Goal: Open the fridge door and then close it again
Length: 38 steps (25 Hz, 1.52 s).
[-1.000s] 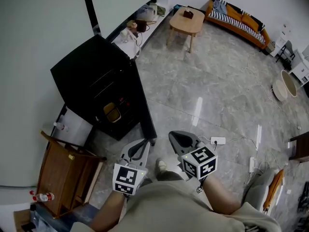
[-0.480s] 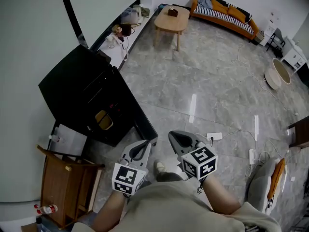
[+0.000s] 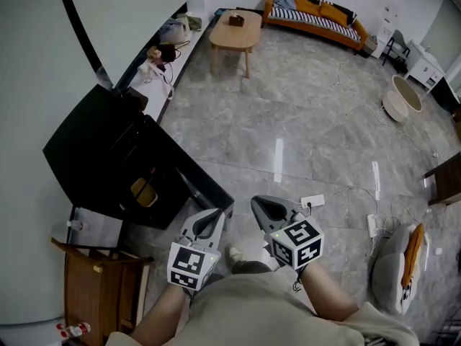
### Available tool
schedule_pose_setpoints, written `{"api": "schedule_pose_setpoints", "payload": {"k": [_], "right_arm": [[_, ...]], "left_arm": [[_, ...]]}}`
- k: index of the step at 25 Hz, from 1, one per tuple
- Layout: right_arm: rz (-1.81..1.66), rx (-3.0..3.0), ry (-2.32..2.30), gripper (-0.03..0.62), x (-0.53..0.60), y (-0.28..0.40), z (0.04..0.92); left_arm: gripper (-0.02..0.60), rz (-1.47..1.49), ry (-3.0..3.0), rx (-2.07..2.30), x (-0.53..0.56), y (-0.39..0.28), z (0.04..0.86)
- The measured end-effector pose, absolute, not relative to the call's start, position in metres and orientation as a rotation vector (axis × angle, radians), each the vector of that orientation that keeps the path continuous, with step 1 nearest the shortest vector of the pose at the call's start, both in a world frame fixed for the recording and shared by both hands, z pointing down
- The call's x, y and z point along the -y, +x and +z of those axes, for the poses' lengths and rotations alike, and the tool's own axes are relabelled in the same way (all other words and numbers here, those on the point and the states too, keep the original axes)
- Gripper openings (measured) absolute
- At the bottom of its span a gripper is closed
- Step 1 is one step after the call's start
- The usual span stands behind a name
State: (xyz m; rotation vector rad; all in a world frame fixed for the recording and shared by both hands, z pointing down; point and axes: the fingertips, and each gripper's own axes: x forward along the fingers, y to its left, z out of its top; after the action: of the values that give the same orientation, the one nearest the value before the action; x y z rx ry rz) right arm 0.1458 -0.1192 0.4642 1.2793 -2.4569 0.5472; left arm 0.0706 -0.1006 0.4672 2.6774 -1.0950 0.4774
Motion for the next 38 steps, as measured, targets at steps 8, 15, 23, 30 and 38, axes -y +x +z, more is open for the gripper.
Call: {"api": "schedule_pose_setpoints", "payload": {"k": [8,15,23,30,38], "right_arm": [[0.536,2.447,1.321,-0.003,0.134,0.167,0.460],[0.557,2.424,1.349,-0.003,0.140,0.183,0.467],[0.538,2.426,1.371,-0.003,0.157,0.189,0.469],[0.483,2.432,1.417,-0.003,0.183,0.204,0.457],[0.445,2.418,1.496,-0.003,0.210,0.227,0.452]], "left_arm": [[0.009,0.497,2.672,1.121,0.146,0.074,0.466],[0.009,0.438,2.649,1.128,0.157,0.090,0.467],[0.009,0.483,2.682,1.088,0.178,0.110,0.471],[0.009,0.559,2.714,1.058,0.201,0.132,0.471],[0.009,0.603,2.717,1.052,0.230,0.152,0.476]]}}
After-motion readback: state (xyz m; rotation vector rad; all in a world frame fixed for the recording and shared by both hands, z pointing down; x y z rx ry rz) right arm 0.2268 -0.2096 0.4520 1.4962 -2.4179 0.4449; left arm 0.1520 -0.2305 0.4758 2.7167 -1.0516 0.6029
